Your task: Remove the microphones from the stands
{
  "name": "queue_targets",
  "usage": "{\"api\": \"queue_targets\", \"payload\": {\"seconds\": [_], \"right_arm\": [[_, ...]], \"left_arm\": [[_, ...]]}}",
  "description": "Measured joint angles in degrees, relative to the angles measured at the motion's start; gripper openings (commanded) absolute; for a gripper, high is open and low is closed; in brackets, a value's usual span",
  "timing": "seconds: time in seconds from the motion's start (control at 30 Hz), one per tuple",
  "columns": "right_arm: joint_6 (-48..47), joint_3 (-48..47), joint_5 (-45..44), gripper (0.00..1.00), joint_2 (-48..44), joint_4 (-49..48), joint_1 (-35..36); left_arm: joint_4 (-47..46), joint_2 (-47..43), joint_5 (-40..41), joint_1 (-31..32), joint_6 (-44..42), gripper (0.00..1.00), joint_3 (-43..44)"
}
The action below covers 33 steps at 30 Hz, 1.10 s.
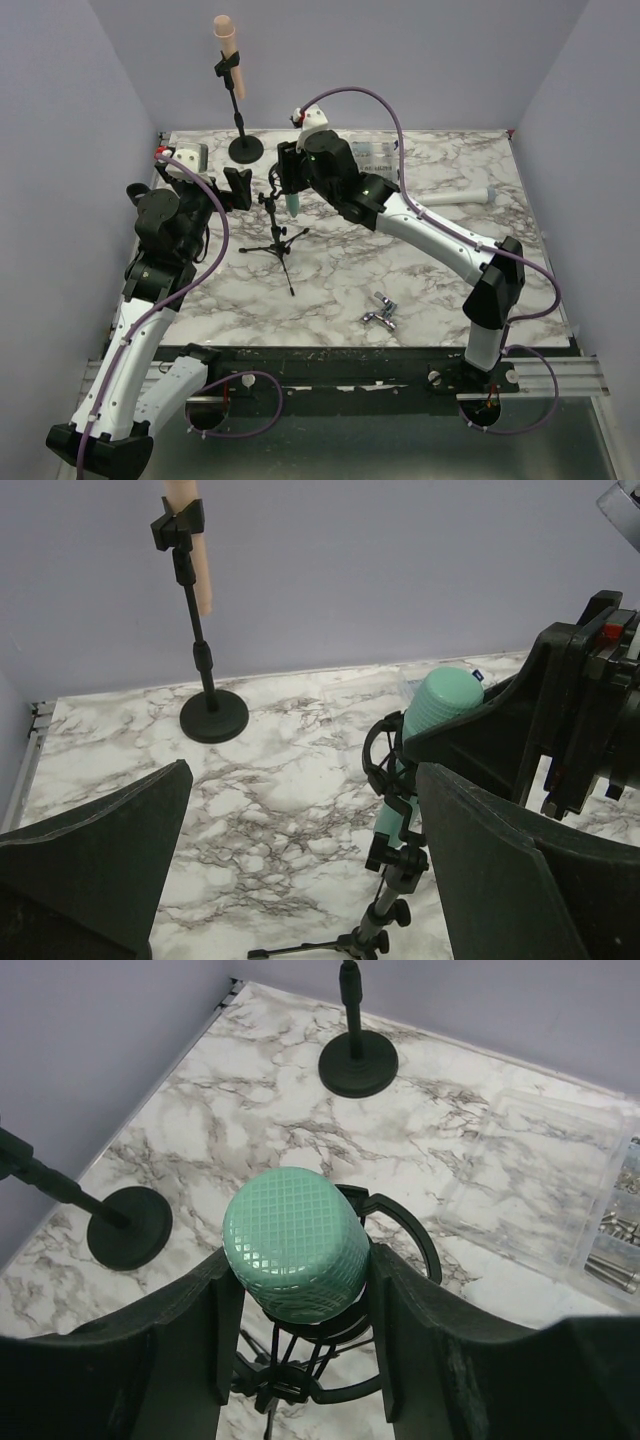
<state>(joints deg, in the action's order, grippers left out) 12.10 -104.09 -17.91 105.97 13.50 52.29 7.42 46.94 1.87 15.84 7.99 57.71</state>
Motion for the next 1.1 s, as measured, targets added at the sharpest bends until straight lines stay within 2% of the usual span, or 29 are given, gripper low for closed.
{"api": "queue_targets", "payload": {"seconds": [0.23, 0.5, 0.7, 0.9, 1.1], "right_arm": [[-0.68, -1.29, -0.81, 0.33, 0.37, 0.28, 0.22], [-0.74, -5.68, -0.68, 0.27, -0.37, 2.05, 0.26], [-0.66, -6.08, -0.33, 0.01, -5.29, 2.49, 0.26], [-0.39, -0.76, -0.33, 0.01, -16.22, -1.29, 0.28], [0.55, 11.06, -0.85, 0.01, -29.40, -12.48, 0.59]], "left_arm": [[-0.02, -0.02, 0.00, 0.00, -0.02, 0.99, 0.00], [-0.02, 0.00, 0.00, 0.00, -0.02, 0.99, 0.00], [-0.02, 0.00, 0.00, 0.00, -0.02, 0.99, 0.00], [-0.02, 0.39, 0.00, -0.02, -0.02, 0.99, 0.00], [0.00, 0.66, 0.00, -0.02, -0.02, 0.98, 0.00]]}}
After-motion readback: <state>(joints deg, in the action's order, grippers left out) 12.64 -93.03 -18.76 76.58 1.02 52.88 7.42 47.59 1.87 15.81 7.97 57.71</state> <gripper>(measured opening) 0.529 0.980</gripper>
